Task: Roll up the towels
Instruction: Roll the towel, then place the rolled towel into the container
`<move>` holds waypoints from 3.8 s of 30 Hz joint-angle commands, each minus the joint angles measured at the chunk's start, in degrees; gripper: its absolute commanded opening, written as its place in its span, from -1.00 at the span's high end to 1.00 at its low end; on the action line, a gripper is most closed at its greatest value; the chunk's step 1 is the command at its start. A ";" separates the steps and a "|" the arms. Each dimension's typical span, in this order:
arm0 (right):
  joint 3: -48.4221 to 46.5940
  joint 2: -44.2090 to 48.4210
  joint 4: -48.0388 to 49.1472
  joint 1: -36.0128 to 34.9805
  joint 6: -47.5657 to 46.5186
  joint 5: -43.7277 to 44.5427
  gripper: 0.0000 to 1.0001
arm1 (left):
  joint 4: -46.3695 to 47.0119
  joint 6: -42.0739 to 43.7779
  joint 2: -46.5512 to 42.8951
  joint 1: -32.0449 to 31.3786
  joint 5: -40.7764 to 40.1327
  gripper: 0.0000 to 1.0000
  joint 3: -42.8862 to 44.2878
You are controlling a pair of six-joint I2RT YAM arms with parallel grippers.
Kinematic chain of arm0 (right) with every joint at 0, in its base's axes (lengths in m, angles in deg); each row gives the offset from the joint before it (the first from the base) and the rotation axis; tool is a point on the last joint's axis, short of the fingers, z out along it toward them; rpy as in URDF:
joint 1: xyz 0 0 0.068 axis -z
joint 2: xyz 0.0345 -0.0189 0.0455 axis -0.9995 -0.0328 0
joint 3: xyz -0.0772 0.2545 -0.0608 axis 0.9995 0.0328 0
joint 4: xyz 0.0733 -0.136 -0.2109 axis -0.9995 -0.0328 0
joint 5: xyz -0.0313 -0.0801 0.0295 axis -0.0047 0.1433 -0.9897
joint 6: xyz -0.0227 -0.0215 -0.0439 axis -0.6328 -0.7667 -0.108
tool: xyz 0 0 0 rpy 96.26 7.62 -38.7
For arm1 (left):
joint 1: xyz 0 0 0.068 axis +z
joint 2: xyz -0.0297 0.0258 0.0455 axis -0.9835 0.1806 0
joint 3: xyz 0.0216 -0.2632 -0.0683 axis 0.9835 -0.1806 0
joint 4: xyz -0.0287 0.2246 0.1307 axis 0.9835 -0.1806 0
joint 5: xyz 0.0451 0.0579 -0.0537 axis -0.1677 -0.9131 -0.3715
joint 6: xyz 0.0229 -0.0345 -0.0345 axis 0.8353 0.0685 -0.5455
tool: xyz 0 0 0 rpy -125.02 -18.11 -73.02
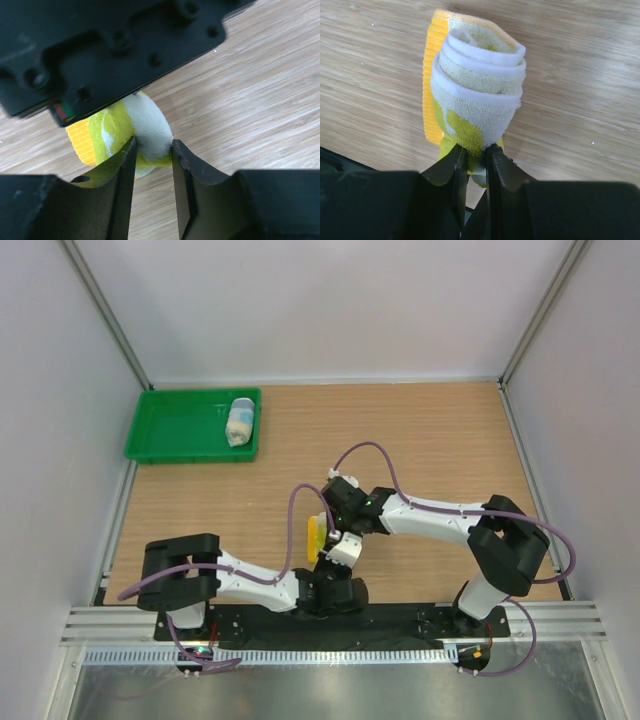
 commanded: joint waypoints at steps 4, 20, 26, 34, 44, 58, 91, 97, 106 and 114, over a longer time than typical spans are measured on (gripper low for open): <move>-1.74 2.86 -1.25 2.31 -1.29 -4.10 0.11 | -0.98 -5.84 -2.72 1.51 3.21 0.49 -6.24; 1.15 14.28 7.71 15.33 -6.04 -15.61 -0.65 | 20.38 -9.44 -19.16 18.02 25.70 1.00 -26.29; 12.49 16.83 25.96 15.33 -3.48 -24.22 -0.65 | 23.90 -9.26 -24.69 24.44 37.82 0.99 -27.96; 23.47 12.37 46.19 15.24 -1.82 -29.41 -0.65 | 20.39 -14.09 -31.38 34.64 51.27 0.99 -27.70; 24.37 0.77 59.91 13.30 0.38 -28.45 -0.65 | 21.25 -17.44 -31.73 40.09 59.72 1.00 -28.93; 22.96 -10.32 72.49 12.34 4.78 -30.65 -0.49 | 32.76 -20.86 -23.30 43.26 66.66 0.99 -31.56; 18.65 12.17 60.54 12.95 6.18 -39.16 0.54 | 0.69 3.30 -51.16 43.87 55.94 -0.84 -17.50; 16.72 13.94 63.33 12.86 11.09 -44.00 0.54 | 3.85 2.78 -52.39 43.87 57.61 -0.84 -18.99; 17.16 8.93 82.58 12.78 24.19 -51.65 0.54 | 6.59 2.07 -56.69 43.96 59.37 -0.60 -19.96; 17.33 7.17 86.14 12.86 27.29 -51.39 0.53 | 1.32 2.51 -59.15 44.05 57.27 0.52 -19.09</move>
